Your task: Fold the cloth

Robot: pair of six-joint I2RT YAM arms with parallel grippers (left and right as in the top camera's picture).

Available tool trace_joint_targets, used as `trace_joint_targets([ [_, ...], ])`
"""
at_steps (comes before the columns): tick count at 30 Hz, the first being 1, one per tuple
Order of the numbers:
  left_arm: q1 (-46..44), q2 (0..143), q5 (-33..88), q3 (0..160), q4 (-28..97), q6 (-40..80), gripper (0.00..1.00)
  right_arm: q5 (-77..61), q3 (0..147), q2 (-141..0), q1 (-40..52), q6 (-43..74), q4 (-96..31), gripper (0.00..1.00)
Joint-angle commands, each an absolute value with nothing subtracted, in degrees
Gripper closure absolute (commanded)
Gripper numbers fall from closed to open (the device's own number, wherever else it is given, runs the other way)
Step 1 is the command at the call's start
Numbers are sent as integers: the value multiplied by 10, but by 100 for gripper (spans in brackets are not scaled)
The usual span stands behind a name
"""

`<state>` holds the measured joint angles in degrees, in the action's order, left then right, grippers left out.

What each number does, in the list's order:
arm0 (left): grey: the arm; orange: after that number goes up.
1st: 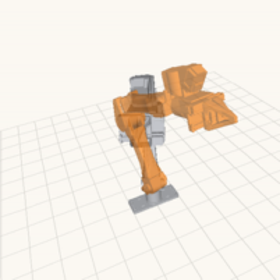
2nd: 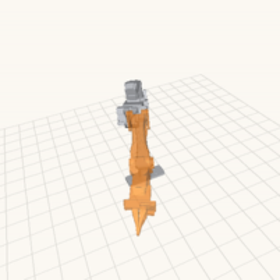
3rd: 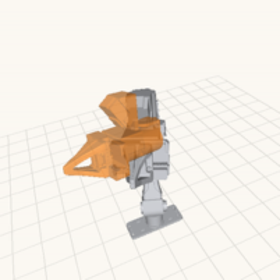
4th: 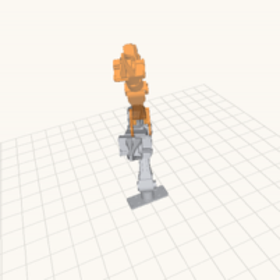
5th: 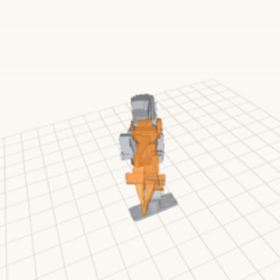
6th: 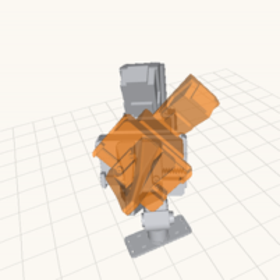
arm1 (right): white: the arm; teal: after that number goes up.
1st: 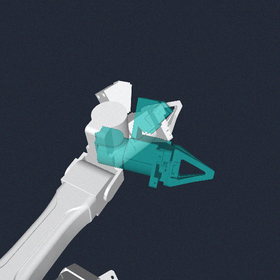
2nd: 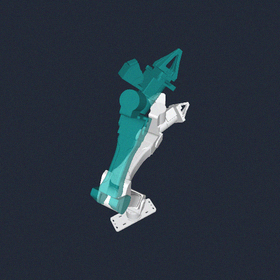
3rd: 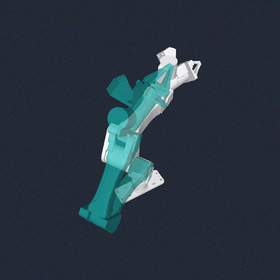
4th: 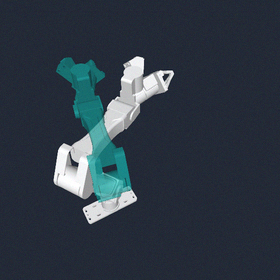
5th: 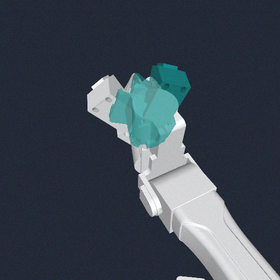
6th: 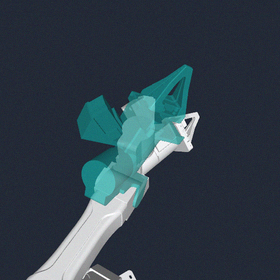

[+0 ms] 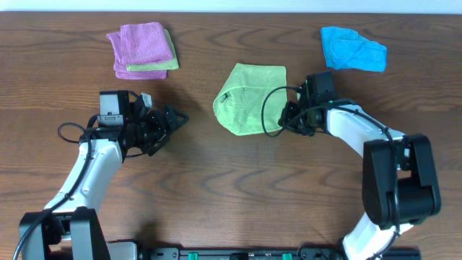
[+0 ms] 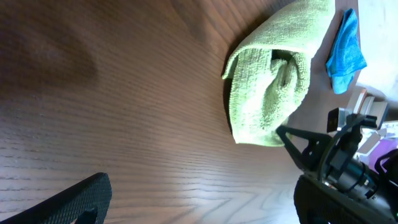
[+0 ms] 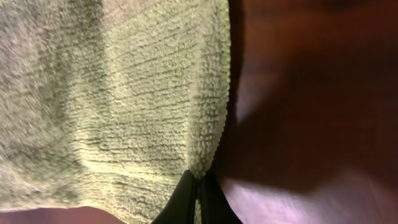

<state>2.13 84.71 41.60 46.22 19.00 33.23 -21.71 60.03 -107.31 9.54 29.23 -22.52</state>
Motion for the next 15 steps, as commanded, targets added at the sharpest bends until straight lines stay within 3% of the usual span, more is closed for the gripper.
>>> trace_joint_targets([
  [1,15,850,420,470,188,338,5,-178,600,-1011,81,254,-253,99],
  [7,-5,850,420,470,165,375,5,-125,600,-917,51,239,-345,99],
  [15,-56,850,415,470,131,399,5,46,600,-861,44,239,-384,99],
])
